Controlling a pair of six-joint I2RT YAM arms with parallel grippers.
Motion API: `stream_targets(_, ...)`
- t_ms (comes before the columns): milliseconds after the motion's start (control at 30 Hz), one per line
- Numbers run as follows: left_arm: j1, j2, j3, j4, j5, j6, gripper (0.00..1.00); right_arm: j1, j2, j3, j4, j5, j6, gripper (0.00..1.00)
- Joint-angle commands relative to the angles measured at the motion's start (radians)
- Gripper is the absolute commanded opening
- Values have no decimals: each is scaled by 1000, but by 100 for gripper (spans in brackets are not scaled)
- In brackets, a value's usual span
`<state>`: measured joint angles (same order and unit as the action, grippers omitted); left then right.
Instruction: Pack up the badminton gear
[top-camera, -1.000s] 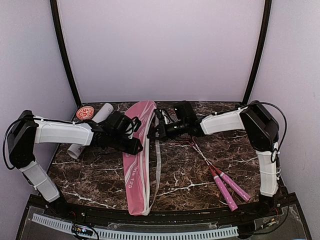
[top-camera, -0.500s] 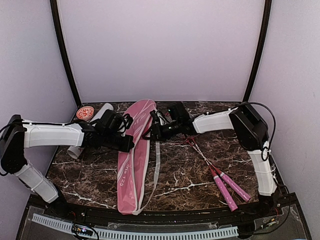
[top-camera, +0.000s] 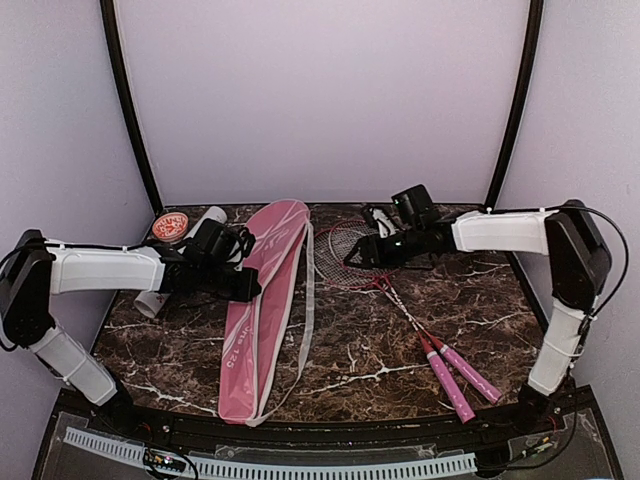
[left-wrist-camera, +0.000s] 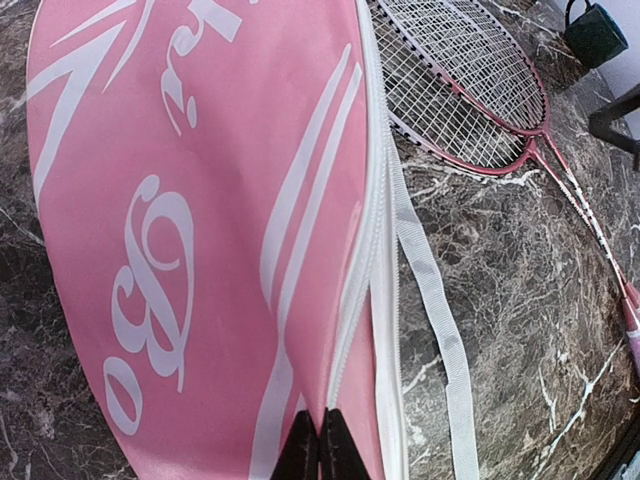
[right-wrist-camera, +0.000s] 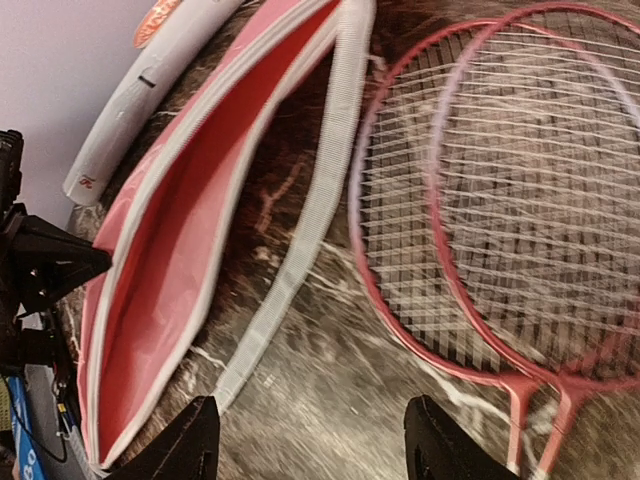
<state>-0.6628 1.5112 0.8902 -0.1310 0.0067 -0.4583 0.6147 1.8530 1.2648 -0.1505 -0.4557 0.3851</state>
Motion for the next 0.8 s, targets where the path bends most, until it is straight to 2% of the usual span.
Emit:
stream_targets(0,17,10,8,41,36,-2,0,-30,-167,-123,-183,193,-89,63)
stream_targets(133,19,14,4,59,52,1,0,-107,-251,-255,-205,190,-67,56)
stream_targets(233,19,14,6,63,51,4,0,-162,-293,-316,-202,149,-59,45)
stream_targets(333,19,7,1,62,46,9,0,-167,-293,-342,-176,118,-53,43)
stream_targets(767,19,-10,-6,75,40,14,0,-226,-91,-254,-37,7,-3,35)
